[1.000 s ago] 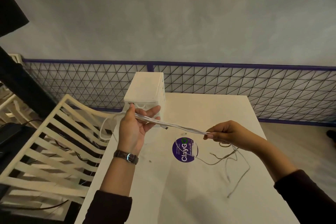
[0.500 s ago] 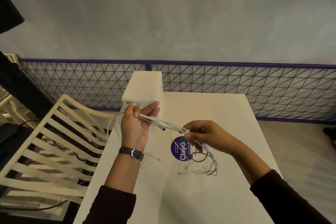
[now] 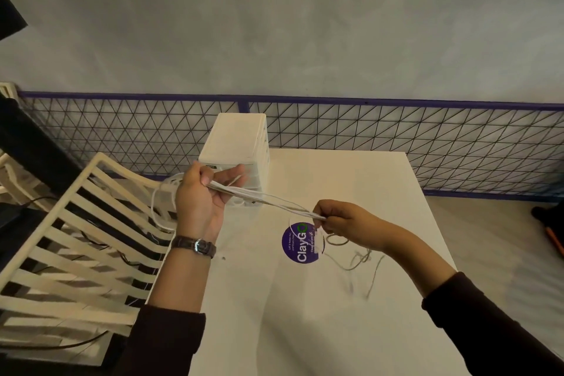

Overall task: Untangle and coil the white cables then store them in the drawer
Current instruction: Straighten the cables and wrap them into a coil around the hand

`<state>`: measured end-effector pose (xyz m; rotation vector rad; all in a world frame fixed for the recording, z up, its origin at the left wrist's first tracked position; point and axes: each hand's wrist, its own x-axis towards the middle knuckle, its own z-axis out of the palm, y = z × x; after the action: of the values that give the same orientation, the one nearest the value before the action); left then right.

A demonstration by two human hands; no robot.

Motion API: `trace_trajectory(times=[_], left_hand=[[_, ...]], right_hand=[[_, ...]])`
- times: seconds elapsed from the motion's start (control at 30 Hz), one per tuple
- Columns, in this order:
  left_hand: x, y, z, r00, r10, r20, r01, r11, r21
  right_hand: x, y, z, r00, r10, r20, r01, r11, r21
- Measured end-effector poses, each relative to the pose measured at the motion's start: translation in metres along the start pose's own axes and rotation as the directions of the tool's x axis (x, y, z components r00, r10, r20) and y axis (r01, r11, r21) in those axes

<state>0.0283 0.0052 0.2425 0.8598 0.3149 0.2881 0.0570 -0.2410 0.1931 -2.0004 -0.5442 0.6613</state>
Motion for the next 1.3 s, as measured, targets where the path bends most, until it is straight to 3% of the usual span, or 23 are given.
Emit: trace_trajectory(times=[0.13,0.3,0.47,0.7,0.87,1.1,1.3], left_hand=[[0.004,0.012,-0.001,1.0,-0.007,-0.027,0.006,1.0,-0.031],[0.02,0.022,-0.013,0.999,-0.007,-0.05,0.004,0.999,-0.054],[0.024,0.023,-0.022,0.996,0.005,-0.088,-0.01,0.998,-0.058],[0.023,0.025,-0.031,0.99,0.011,-0.144,-0.024,0.996,-0.089],[0.024,0.031,-0.033,0.987,0.021,-0.16,-0.034,0.996,-0.082],[0.028,0.029,-0.048,0.969,0.02,-0.245,-0.035,0.998,-0.058],[0.03,0.025,-0.053,0.965,-0.009,-0.261,-0.007,0.998,-0.061]], right_hand=[[-0.005,0.005,-0.012,0.985,0.007,0.17,-0.063,0.945,0.322],[-0.007,0.012,-0.022,0.977,-0.019,0.21,-0.085,0.877,0.473],[-0.004,0.019,-0.02,0.989,-0.056,0.137,-0.005,0.912,0.41],[-0.008,0.036,-0.014,0.991,0.061,0.116,-0.104,0.903,0.416],[-0.016,0.046,-0.014,0.995,0.017,0.096,-0.049,0.94,0.338],[-0.026,0.06,-0.014,0.99,0.089,-0.11,-0.034,0.903,0.428],[-0.025,0.054,-0.014,0.969,0.133,-0.209,-0.062,0.948,0.314]])
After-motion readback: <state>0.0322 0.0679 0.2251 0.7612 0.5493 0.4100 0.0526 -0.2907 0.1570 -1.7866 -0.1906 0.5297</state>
